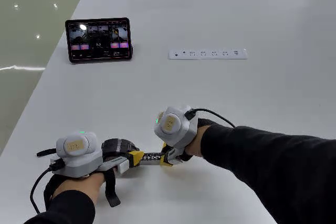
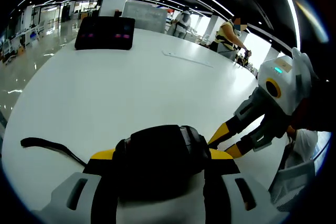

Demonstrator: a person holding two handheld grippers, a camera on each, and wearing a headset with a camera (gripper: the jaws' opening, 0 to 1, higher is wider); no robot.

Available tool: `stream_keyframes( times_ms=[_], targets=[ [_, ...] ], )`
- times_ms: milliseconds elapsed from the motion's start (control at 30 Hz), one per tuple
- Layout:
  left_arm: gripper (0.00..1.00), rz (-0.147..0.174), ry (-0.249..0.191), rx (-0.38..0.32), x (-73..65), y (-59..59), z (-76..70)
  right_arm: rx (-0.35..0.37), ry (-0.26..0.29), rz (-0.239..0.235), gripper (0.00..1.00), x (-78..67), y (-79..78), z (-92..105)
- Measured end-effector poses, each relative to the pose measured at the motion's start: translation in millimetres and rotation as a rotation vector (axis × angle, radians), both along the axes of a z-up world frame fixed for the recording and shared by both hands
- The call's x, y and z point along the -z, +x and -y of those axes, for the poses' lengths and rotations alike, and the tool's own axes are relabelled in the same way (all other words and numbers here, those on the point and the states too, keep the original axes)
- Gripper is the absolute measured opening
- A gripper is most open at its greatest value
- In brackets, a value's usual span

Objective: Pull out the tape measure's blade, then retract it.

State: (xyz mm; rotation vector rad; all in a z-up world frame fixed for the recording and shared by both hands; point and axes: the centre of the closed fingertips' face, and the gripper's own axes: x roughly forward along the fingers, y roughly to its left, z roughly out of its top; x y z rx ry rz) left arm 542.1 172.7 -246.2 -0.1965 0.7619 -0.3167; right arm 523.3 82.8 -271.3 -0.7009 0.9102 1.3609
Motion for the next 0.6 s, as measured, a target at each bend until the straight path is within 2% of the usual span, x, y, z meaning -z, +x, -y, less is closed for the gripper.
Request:
stream_keyframes(
  times_ms=[233, 367, 600],
  targets=[
    [0.61, -0.001, -0.002, -0.002, 0.1, 0.5, 0.0, 0.000, 0.009, 0.007, 0.10, 0.1, 0.8, -3.9],
    [0.61, -0.002, -0.005, -0.004, 0.1, 1.6, -0.3, -0.042, 0.007, 0.019, 0.10, 0.0, 0.8, -5.8],
    [0.61, -0.002, -0.008, -0.005, 0.4, 2.4, -0.2, 0.001, 0.017, -0.012, 0.11, -0.1, 2.9, -8.4]
  ],
)
